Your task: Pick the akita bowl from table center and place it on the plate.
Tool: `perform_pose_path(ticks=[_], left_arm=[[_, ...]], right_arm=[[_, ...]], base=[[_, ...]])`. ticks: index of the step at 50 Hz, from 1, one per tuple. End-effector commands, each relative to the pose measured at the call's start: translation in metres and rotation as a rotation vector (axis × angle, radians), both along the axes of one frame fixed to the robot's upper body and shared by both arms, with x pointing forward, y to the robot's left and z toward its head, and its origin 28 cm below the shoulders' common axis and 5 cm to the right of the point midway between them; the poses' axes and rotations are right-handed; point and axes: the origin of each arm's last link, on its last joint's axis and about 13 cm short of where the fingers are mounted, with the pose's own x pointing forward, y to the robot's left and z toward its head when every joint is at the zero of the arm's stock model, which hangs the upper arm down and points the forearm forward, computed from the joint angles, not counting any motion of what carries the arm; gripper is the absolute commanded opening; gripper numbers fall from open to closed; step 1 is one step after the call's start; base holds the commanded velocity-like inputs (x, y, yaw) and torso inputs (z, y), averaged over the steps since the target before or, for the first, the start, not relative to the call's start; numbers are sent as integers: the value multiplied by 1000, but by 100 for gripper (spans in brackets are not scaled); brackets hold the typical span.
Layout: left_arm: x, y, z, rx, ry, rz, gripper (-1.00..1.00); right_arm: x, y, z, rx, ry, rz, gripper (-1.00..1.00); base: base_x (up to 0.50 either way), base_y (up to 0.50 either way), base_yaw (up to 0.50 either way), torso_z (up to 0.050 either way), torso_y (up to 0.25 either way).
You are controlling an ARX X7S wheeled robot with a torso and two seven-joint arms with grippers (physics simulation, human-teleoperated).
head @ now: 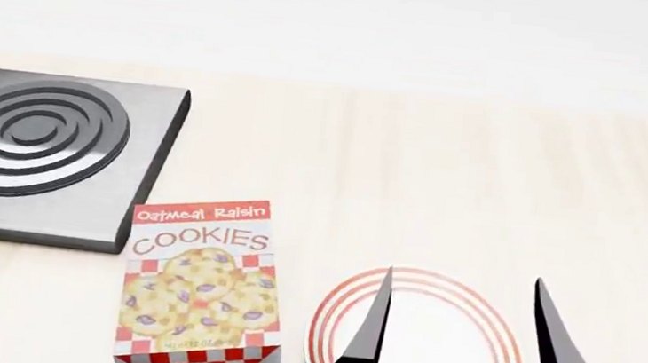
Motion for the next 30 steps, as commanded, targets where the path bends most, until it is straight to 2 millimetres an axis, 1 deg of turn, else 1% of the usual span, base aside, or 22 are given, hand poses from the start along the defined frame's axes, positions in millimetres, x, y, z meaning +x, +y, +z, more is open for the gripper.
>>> perform_pose_path(ticks=[1, 16, 20, 21, 30], left_arm=[[0, 7, 0, -9, -1, 40, 100], [2, 13, -5, 4, 9, 82, 100], [4, 14, -9, 6, 20, 91, 100], [6, 15, -10, 32, 29, 92, 100], [14, 17, -21, 7, 59, 89, 100]], right_arm=[[0, 0, -2, 0, 5, 3, 100], [1, 0, -3, -1, 10, 3, 100], [1, 0, -4, -2, 12, 6, 100], [2, 0, -4, -2, 14, 7, 100], [2, 1, -4, -3, 16, 11, 100]], base=[[0, 0, 0, 0, 0], [0, 0, 0, 0, 0], [0, 0, 0, 0, 0], [0, 0, 0, 0, 0], [0, 0, 0, 0, 0]])
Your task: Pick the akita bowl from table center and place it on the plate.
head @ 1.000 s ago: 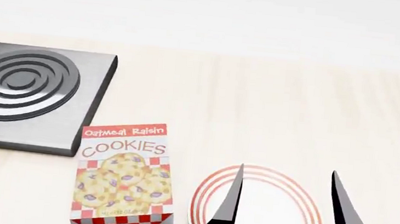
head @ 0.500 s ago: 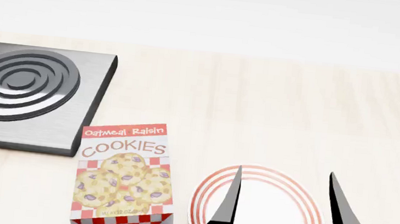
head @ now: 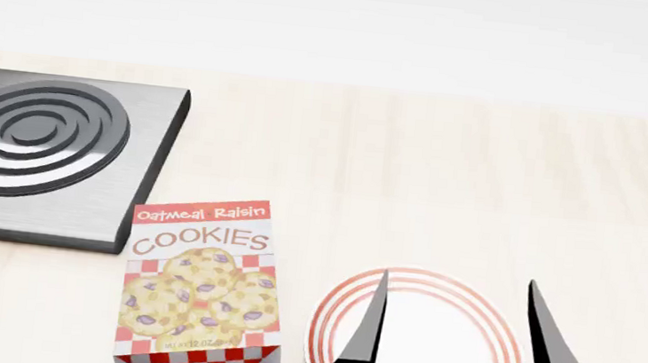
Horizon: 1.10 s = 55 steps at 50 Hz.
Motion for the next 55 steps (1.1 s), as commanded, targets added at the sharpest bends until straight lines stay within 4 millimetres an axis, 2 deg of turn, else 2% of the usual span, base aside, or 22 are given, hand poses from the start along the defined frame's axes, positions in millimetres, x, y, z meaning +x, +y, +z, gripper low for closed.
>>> perform_pose_path(ticks=[1, 17, 31, 55], left_arm=[[8, 3, -11, 1, 34, 13, 100], [20, 7, -34, -16, 92, 4, 100], [32, 3, -42, -25, 107, -51, 100], [39, 5, -55, -40, 127, -63, 100]], right_arm=[[0, 0, 0, -1, 4, 4, 100], [1, 1, -1, -5, 7, 8, 100], [1, 1, -2, -6, 8, 12, 100], [1, 2, -2, -7, 13, 20, 100]], base=[[0, 0, 0, 0, 0], [0, 0, 0, 0, 0], [0, 0, 0, 0, 0], [0, 0, 0, 0, 0]])
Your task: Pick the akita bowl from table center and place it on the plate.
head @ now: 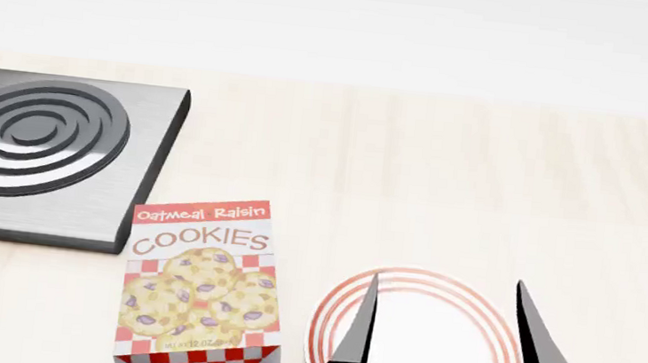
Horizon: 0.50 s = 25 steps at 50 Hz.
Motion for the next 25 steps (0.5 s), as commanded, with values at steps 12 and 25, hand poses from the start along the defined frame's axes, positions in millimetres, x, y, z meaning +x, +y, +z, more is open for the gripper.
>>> perform_pose_path(ticks=[12, 25], left_arm=[[11, 1, -14, -11, 32, -3, 100], [17, 0, -20, -8, 46, -1, 100]], right_arm=[[1, 1, -1, -2, 5, 9, 100], [1, 1, -2, -4, 7, 12, 100]], base=[[0, 0, 0, 0, 0], [0, 0, 0, 0, 0]])
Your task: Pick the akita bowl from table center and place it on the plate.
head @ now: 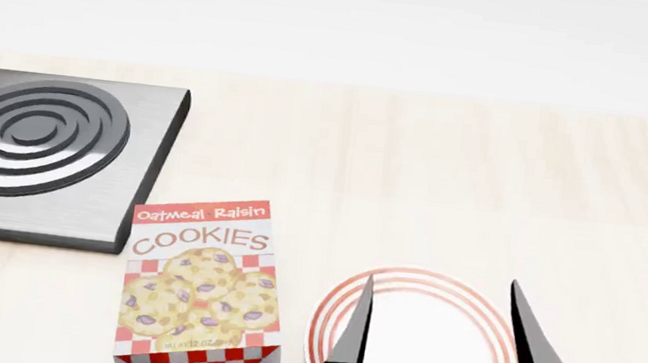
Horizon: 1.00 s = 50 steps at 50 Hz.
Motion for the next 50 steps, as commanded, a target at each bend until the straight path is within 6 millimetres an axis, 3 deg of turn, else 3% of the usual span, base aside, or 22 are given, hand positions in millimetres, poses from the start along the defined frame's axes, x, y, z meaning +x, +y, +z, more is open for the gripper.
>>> perform_pose_path(ticks=[1, 5, 8, 12, 15, 17, 25, 26, 45, 50], left_arm=[[5, 0, -8, -1, 14, 2, 100], [6, 0, -10, -1, 18, 4, 100], [6, 0, 0, -1, 18, 4, 100], [8, 0, -10, 0, 22, 5, 100], [8, 0, -2, 0, 26, 5, 100], [9, 0, -12, 1, 28, 6, 100], [10, 0, -8, 5, 32, 6, 100], [10, 0, -9, 6, 30, 5, -100], [8, -1, 1, 12, 3, -2, -100], [8, -1, -7, 18, -3, -2, -100]], right_arm=[[0, 1, -1, -1, 2, 4, 100], [0, 0, -1, -1, 2, 3, 100], [0, 1, -1, -1, 3, 5, 100], [0, 1, -1, -1, 3, 6, 100], [0, 1, -1, -1, 3, 6, 100], [0, 1, -1, 0, 3, 6, 100], [0, 1, -1, -1, 3, 7, 100], [0, 1, -1, -1, 3, 7, 100], [1, 1, -2, -1, 6, 11, 100], [1, 1, -2, -1, 6, 11, 100]], base=[[0, 0, 0, 0, 0], [0, 0, 0, 0, 0], [0, 0, 0, 0, 0], [0, 0, 0, 0, 0], [0, 0, 0, 0, 0], [0, 0, 0, 0, 0], [0, 0, 0, 0, 0], [0, 0, 0, 0, 0], [0, 0, 0, 0, 0], [0, 0, 0, 0, 0]])
